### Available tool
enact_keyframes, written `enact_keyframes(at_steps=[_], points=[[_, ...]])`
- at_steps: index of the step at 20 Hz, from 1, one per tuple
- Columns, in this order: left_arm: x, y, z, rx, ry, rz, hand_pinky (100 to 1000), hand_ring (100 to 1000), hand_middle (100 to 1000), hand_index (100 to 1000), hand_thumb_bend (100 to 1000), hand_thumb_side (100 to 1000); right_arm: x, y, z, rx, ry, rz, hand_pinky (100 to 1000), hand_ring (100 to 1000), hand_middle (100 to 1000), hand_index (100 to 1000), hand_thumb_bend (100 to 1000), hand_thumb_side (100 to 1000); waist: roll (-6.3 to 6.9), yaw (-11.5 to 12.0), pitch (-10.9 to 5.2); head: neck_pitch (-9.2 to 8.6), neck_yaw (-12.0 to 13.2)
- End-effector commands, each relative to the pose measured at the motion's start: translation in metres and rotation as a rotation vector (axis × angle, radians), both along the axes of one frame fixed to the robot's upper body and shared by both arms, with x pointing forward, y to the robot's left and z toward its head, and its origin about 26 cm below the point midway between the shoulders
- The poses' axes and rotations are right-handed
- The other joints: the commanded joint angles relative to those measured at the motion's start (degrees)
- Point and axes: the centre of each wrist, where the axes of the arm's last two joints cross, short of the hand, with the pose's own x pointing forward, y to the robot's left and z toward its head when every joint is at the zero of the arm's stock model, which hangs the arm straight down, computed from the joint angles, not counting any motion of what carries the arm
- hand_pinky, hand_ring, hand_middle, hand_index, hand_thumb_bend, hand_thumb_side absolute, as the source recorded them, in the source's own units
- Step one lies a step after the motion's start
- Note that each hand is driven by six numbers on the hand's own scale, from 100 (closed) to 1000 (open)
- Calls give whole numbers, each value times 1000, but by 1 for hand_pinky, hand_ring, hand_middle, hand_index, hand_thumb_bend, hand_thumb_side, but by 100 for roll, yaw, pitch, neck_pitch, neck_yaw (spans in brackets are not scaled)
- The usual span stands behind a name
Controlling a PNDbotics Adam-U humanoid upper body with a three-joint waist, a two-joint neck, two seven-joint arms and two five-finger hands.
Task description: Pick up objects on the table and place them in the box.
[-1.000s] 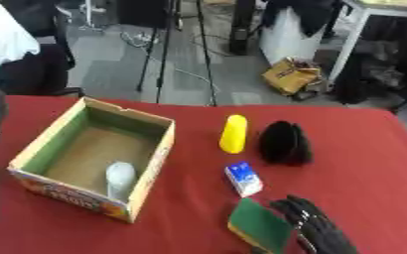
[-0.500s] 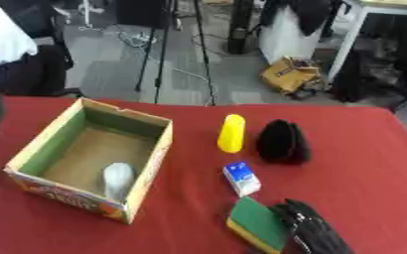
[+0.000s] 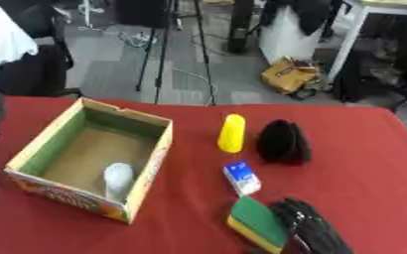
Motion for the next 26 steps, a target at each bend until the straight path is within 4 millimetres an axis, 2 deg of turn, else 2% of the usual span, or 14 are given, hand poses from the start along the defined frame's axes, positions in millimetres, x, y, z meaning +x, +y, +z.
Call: enact_keyframes(at_steps=[1,11,22,26], points=[[-3,-1,6,12,-21,-11,991,934,861,824,100,872,0,1,6,-3,-46,9,993,1000,827,879,634,1000,22,-14,-66,-51,9],[-3,-1,6,18,-19,-14,991,934,862,824,100,866,-2,1,8,6,-88,18,975,1000,783,832,560,1000,-11,-37,-100,-61,25],[-3,-2,6,16,-18,-16,992,934,863,823,100,865,-2,2,4,-24,-84,24,973,1000,772,824,560,1000,-10,-37,-82,-53,4],[-3,-2,6,15,-18,-18,992,934,864,823,100,864,-2,3,3,-34,-88,25,969,998,736,798,540,1000,-6,-32,-69,-48,-9]])
